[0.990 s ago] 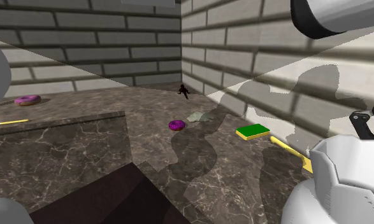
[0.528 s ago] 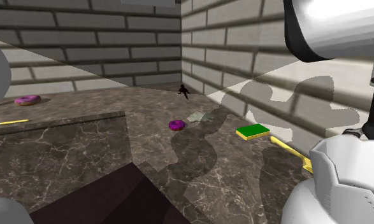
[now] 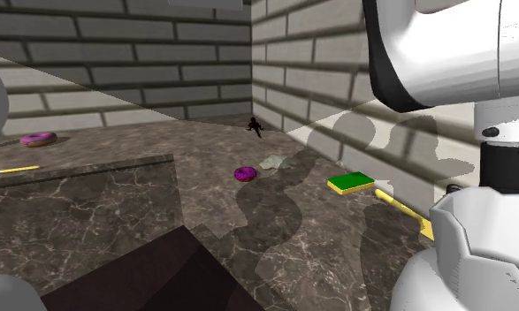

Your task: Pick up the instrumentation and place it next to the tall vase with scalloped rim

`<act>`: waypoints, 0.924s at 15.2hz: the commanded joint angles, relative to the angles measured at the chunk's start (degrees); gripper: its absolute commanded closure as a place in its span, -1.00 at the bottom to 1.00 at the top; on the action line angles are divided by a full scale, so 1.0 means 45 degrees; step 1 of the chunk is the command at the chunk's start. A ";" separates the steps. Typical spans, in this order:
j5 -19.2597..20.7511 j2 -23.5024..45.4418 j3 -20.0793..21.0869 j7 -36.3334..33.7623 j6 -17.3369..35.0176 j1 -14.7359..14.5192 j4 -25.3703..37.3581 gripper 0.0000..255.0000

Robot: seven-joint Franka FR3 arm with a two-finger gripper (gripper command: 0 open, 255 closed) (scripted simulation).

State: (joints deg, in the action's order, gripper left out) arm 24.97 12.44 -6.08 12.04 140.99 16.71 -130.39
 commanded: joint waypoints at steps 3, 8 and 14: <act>-0.0355 0.0859 -0.0175 0.0723 -0.0210 0.0460 0.0155 -1.00; -0.0231 0.2076 -0.0525 0.1667 -0.0525 0.1039 0.0396 -1.00; 0.0017 0.2973 -0.0751 0.1816 -0.0025 0.1312 0.0425 -1.00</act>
State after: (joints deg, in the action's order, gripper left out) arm 24.76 23.53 -9.19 20.57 140.17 22.44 -127.62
